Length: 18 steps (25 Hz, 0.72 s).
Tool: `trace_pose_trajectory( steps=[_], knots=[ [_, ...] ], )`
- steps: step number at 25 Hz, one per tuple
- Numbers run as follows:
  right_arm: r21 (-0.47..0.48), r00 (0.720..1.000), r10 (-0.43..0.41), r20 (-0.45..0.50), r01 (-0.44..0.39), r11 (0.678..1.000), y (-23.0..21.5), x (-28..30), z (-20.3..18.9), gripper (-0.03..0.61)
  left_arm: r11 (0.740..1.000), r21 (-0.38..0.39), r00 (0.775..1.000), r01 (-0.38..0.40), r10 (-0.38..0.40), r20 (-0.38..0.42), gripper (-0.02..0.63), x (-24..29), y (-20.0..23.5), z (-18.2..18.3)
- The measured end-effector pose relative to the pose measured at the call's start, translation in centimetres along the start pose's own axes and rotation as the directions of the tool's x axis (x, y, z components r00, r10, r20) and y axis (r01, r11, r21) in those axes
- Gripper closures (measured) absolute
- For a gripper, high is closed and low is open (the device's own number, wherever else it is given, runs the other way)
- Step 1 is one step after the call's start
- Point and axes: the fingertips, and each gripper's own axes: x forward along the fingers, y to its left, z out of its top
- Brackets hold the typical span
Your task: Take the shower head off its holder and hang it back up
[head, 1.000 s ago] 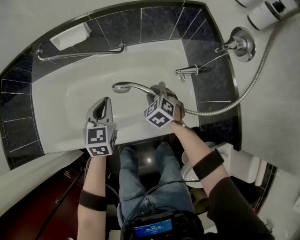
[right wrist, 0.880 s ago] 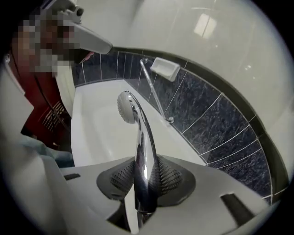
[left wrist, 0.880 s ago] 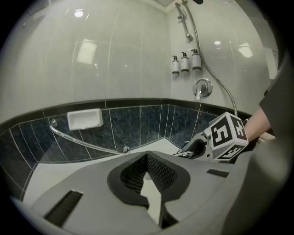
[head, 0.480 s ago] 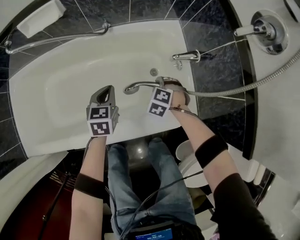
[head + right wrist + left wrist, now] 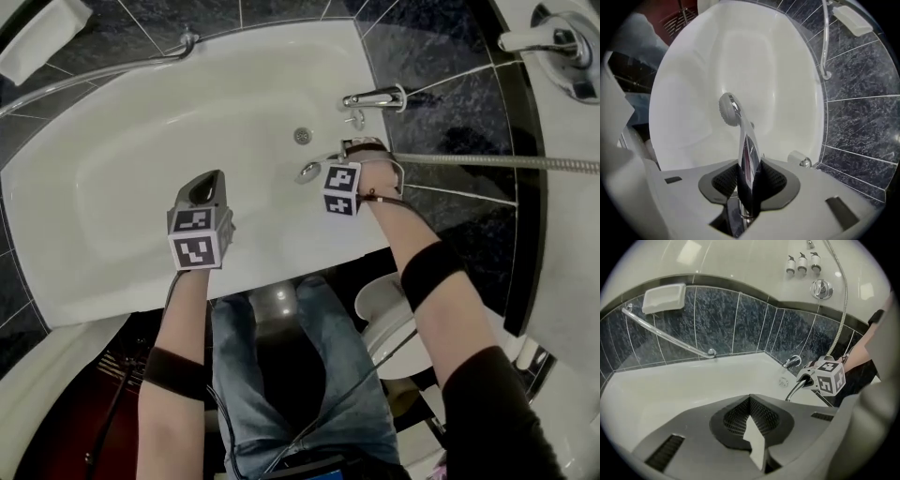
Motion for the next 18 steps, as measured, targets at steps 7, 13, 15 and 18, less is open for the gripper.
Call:
trace_pose_trajectory(
  steps=[7, 13, 15, 18],
  knots=[
    [-0.113, 0.993, -0.004, -0.12, -0.009, 0.994, 0.5, 3.3, -6.1, 0.439, 1.0, -0.014, 1.0, -0.008, 0.008, -0.021, 0.612, 1.1, 0.5, -1.3],
    [-0.078, 0.996, -0.021, -0.091, 0.014, 0.997, 0.1, 3.7, -6.5, 0.313, 1.0, -0.003, 1.0, 0.005, -0.005, -0.022, 0.612, 1.6, -0.3, -0.9],
    [-0.066, 0.996, -0.01, -0.085, 0.004, 0.998, -0.1, 3.7, -6.4, 0.278, 1.0, -0.002, 1.0, 0.006, -0.006, -0.022, 0.612, 1.7, -0.5, -0.8],
    [-0.059, 0.998, -0.015, -0.061, 0.011, 0.998, -0.5, 3.5, -5.9, 0.265, 1.0, -0.002, 1.0, 0.009, -0.009, -0.022, 0.612, 1.7, -0.8, -0.8]
  ],
)
